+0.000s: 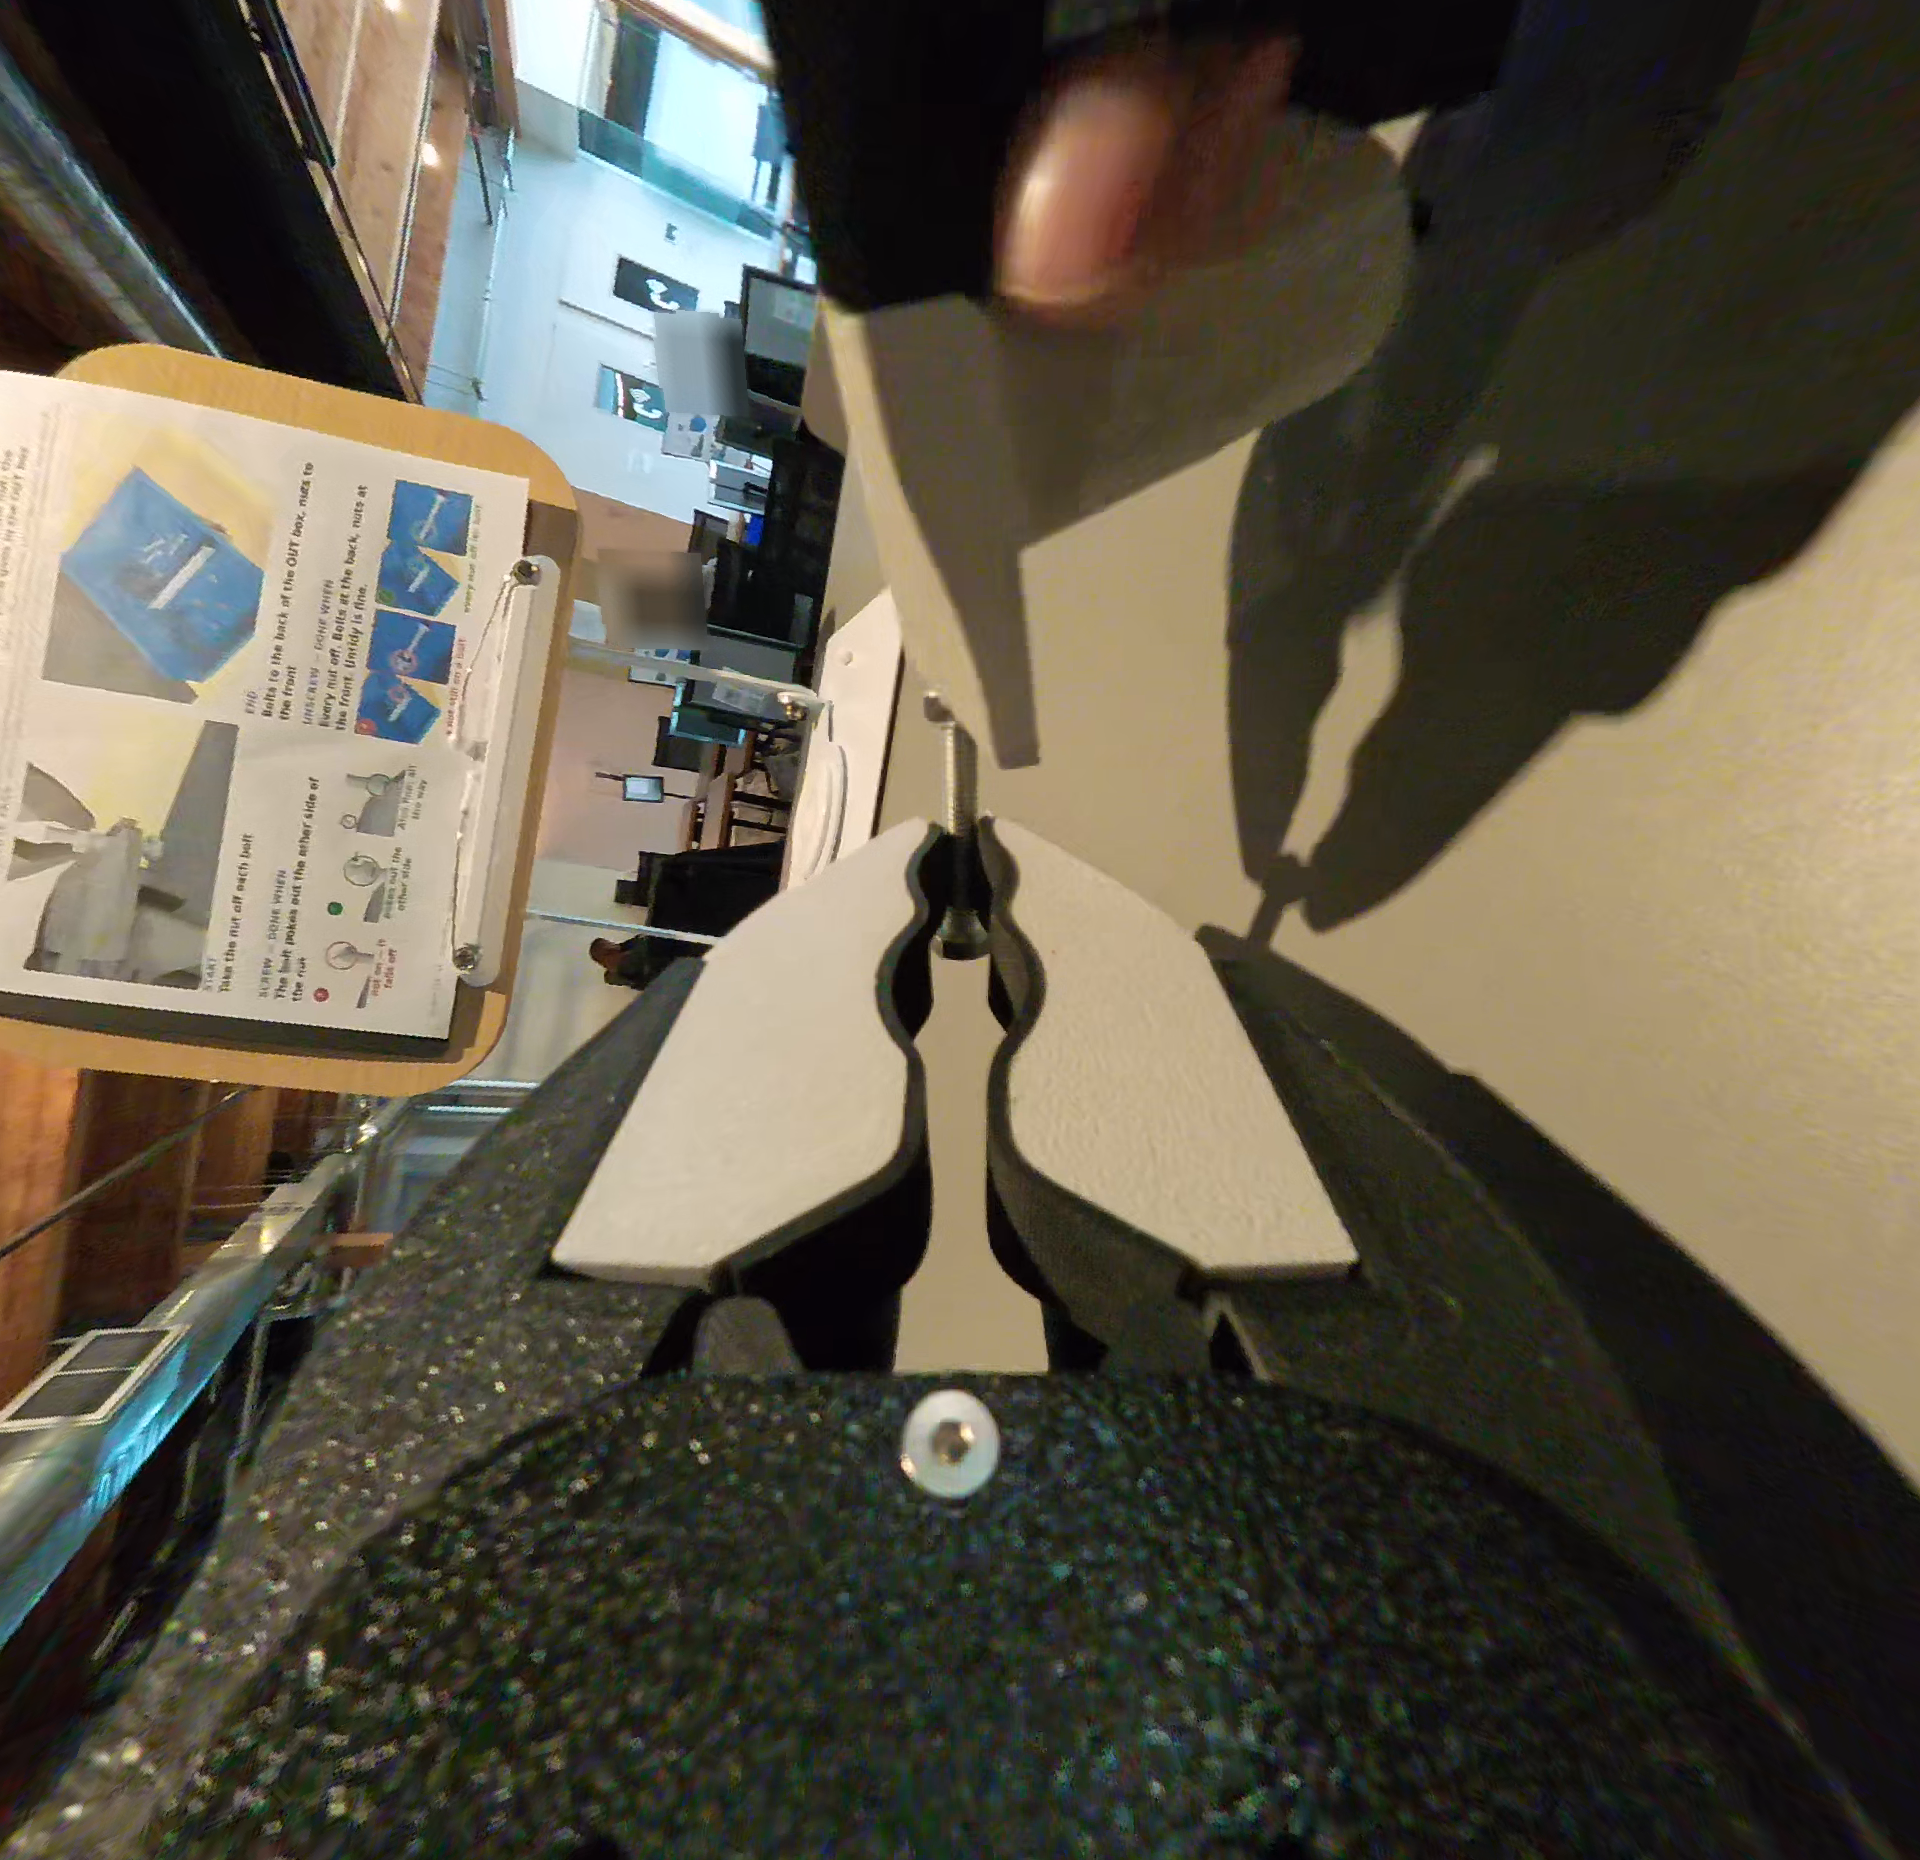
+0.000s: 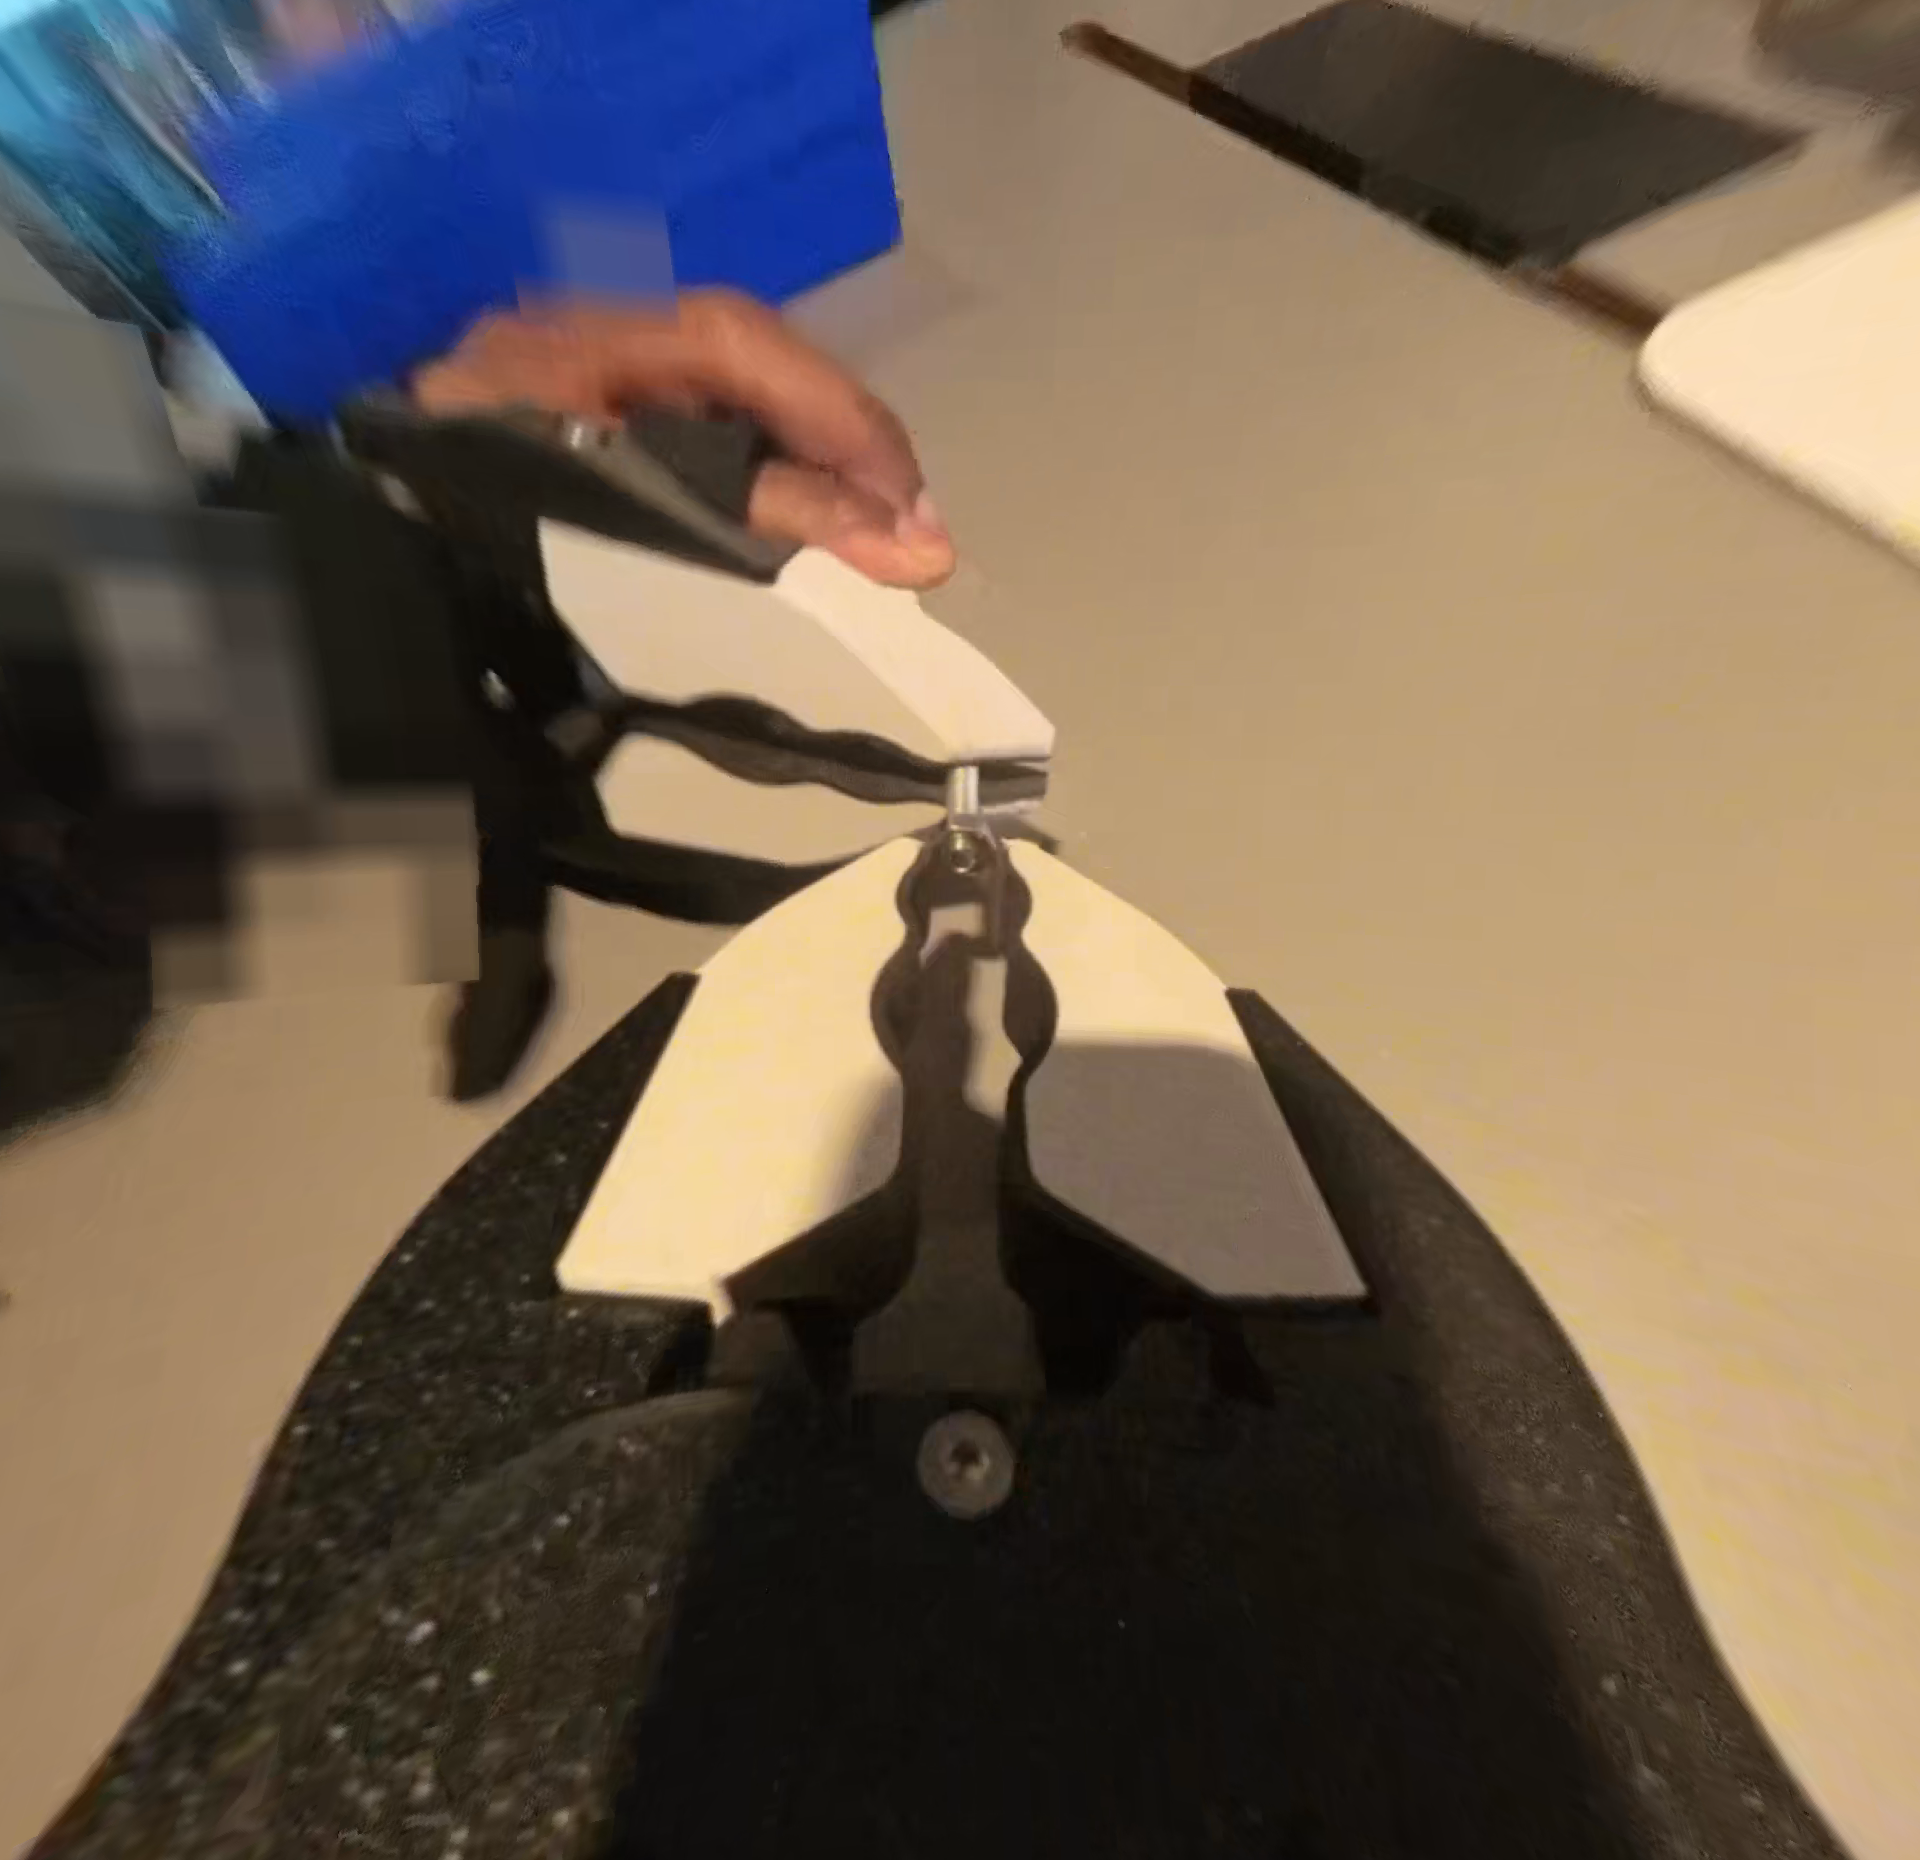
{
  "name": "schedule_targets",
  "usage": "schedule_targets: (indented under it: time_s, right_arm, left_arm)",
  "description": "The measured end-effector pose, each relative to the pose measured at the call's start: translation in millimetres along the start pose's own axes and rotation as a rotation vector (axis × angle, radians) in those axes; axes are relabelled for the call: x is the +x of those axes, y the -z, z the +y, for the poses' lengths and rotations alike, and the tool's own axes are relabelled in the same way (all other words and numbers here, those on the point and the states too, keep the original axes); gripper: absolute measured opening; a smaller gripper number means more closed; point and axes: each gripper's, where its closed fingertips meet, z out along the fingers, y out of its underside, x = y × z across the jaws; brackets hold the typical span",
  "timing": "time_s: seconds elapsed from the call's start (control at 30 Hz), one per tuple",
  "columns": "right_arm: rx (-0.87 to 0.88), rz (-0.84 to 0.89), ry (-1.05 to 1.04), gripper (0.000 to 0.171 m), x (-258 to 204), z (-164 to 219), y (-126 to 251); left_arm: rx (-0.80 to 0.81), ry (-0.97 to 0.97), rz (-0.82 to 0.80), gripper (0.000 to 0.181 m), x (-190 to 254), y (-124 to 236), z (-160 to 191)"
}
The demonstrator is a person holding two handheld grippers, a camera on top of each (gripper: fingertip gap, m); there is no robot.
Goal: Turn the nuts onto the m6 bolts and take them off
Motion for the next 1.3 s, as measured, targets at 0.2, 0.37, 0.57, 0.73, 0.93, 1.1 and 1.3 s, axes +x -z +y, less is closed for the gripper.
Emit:
schedule_targets:
  time_s: [0.2,0.37,0.57,0.73,0.93,1.1,1.3]
  right_arm:
    - [0.135,-0.337,-0.450,0.033,-10,-10,3]
    - [0.073,-0.116,-0.071,0.055,1,-6,1]
    - [0.003,0.164,0.461,0.042,11,-6,8]
    - [-0.070,0.196,0.483,0.010,7,1,3]
    - [0.147,-0.223,-0.299,0.022,-9,-16,7]
    - [0.238,-0.270,-0.095,0.046,-11,-29,18]
    - [0.226,-0.158,0.376,0.041,-26,-30,20]
  left_arm:
    - [0.000,0.021,0.002,0.006,1,-1,-1]
    - [-0.001,0.064,0.017,0.006,1,-1,3]
    - [0.019,0.101,0.053,0.006,5,-1,1]
    - [0.013,0.081,0.042,0.006,5,-2,0]
    - [0.018,0.122,0.001,0.006,-4,1,1]
    - [0.113,0.345,0.082,0.005,-3,3,-3]
    - [0.365,0.622,0.262,0.005,-7,16,-24]
